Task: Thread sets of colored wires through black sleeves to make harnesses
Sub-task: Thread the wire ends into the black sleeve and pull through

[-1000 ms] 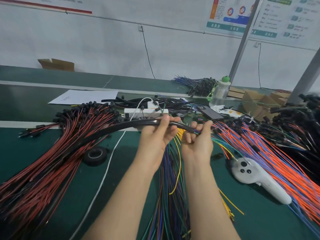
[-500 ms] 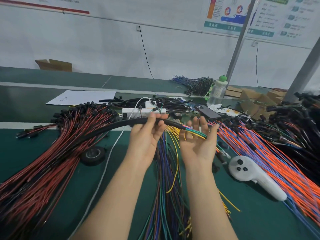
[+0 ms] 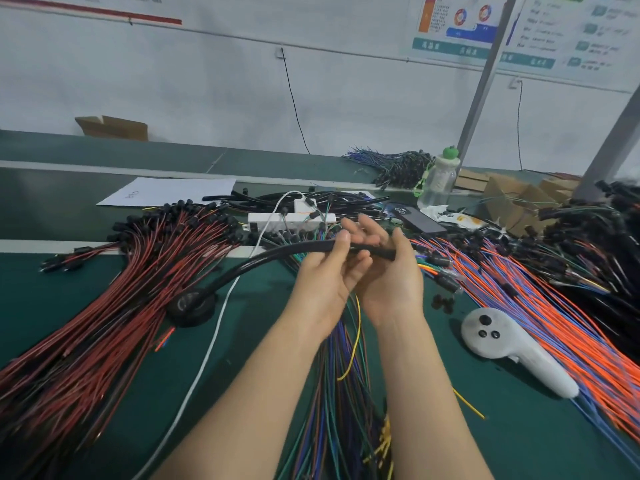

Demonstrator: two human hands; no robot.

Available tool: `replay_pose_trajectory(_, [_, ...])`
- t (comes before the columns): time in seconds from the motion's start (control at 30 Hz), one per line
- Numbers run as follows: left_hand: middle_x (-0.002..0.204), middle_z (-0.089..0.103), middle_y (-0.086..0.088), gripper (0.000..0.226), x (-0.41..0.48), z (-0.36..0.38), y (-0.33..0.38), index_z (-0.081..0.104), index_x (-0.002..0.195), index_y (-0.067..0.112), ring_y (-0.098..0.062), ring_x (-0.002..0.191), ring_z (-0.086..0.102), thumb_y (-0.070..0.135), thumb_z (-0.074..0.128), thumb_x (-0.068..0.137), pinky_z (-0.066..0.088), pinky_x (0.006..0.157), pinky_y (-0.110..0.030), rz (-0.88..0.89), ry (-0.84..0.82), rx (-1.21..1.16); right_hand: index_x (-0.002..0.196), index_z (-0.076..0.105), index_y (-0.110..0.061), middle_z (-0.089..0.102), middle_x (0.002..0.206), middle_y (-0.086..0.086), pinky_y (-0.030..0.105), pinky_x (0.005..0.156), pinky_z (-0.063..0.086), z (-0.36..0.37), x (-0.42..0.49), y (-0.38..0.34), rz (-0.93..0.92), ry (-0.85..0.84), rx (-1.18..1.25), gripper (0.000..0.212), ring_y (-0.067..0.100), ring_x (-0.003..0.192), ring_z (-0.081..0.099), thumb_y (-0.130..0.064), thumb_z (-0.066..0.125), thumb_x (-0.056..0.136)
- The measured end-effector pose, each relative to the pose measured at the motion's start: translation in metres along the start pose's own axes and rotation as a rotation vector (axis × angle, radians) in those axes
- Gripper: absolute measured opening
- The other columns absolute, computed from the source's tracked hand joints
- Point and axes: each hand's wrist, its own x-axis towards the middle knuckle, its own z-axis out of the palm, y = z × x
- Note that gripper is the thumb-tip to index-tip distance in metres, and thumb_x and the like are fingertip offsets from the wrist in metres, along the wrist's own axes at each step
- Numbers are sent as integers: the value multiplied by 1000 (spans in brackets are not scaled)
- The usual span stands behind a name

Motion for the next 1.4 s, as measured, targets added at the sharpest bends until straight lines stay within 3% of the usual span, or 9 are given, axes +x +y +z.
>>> replay_pose_trajectory(0.17, [82, 72, -8, 24, 4, -2, 12, 61, 90, -3, -4, 61, 62, 14, 46, 98, 53, 60, -13, 73, 3, 23, 104, 61, -16, 71, 93, 2, 35, 96, 44, -2, -2, -5, -54, 113, 302, 40, 20, 91, 63, -52, 47, 94])
replay_pose_trajectory(0.37, [76, 73, 0, 23, -4, 7, 0, 65, 84, 7, -2, 60, 63, 16, 48, 97, 52, 58, -13, 146, 17, 175, 97, 65, -9, 74, 94, 7, 28, 78, 55, 9, 1, 9, -104, 126, 189, 47, 19, 82, 68, -42, 31, 102])
replay_pose_trajectory(0.5, [75, 72, 1, 29, -4, 7, 0, 70, 79, 9, -3, 63, 63, 15, 48, 97, 52, 59, -13, 151, -16, 268, 97, 67, -4, 69, 109, 16, 31, 92, 51, 12, -2, 13, 7, 107, 97, 52, 22, 91, 65, -43, 32, 101])
replay_pose_trajectory(0.73, [82, 73, -5, 33, 1, -2, 10, 69, 80, 3, -4, 63, 62, 15, 45, 99, 51, 60, -13, 182, -24, 201, 101, 60, -7, 61, 83, 5, 29, 70, 55, 0, -16, 15, -47, 133, 410, 54, 17, 76, 61, -59, 53, 86])
replay_pose_trajectory(1.0, [90, 69, -8, 22, -5, 8, -2, 64, 95, 0, -6, 65, 63, 16, 48, 98, 54, 62, -15, 53, -27, 234, 95, 69, -4, 74, 88, 5, 18, 64, 50, 1, -20, 6, -55, 168, 270, 57, 11, 73, 61, -39, 24, 101])
replay_pose_trajectory(1.13, [82, 66, -6, 27, -19, 34, 22, 64, 87, 5, 0, 48, 56, 25, 49, 97, 50, 48, -14, -202, -245, 851, 90, 66, -5, 72, 85, 8, 28, 77, 48, -9, -22, -33, -76, 186, 321, 61, 15, 72, 66, -50, 27, 101])
replay_pose_trajectory(1.23, [69, 69, 3, 37, -24, 60, 56, 65, 73, 16, -1, 51, 58, 45, 52, 90, 48, 51, -19, 74, -445, 1487, 84, 52, 0, 65, 57, 10, 34, 80, 55, -23, -27, -93, -212, 232, 546, 50, 21, 55, 69, -42, 33, 103])
replay_pose_trajectory(1.33, [90, 62, 12, 31, -15, 112, 54, 63, 99, 21, -5, 80, 57, 49, 54, 87, 39, 69, -21, 412, -618, 1697, 81, 47, -2, 51, 48, 9, 36, 62, 56, -26, -34, -149, -269, 222, 554, 46, 23, 50, 65, -40, 33, 103])
replay_pose_trajectory(1.4, [83, 59, 7, 24, -10, 154, 29, 56, 104, 16, -6, 69, 54, 37, 48, 95, 40, 58, -18, 221, -858, 1558, 79, 47, -2, 51, 57, 11, 39, 65, 53, -23, -40, -186, -311, 141, 494, 50, 25, 63, 61, -45, 35, 102])
